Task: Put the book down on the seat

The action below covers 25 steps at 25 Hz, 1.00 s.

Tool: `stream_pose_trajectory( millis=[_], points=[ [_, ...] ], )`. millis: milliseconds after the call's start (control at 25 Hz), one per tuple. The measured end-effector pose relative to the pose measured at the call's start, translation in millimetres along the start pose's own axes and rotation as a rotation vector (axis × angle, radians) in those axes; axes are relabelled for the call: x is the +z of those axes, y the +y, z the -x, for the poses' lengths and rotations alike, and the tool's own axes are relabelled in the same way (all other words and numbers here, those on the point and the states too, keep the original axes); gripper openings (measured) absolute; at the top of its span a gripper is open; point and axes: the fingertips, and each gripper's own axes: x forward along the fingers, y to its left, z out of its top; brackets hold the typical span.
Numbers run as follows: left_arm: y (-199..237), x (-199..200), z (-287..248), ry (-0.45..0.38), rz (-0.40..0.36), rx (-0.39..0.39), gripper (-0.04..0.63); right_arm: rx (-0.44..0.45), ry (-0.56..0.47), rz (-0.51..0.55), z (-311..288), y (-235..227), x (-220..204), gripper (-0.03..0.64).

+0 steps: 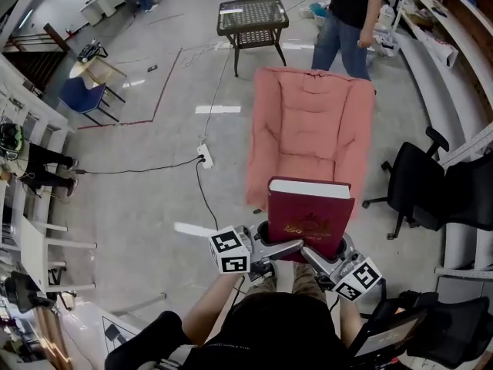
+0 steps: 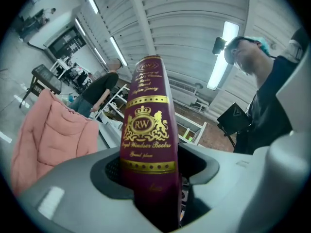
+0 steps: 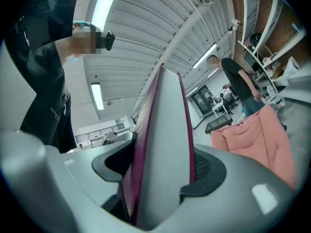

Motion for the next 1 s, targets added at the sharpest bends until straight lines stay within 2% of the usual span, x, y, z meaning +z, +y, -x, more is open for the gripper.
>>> stream_pose_trajectory(
  millis=[280,440,760,1000],
  points=[
    [53,61,-64,-0.021,-0.078,0.138,0.285,0.150,-0.020,-0.010,-34,-82,61,0.333],
    [78,74,-91,-0.018,-0.097,0.172,0.285,0.181,-0.008,-0.010,-44,-119,73,0.333],
    [130,89,-98,-0.001,-0.090,0.136,0.296,0.123,0.050,0.011,-80,-157,71,0.334],
    [162,120,-77,0.026,-0.108,0.110,0.308,0.054,0.063,0.024,-126,-160,76,0.334]
  ],
)
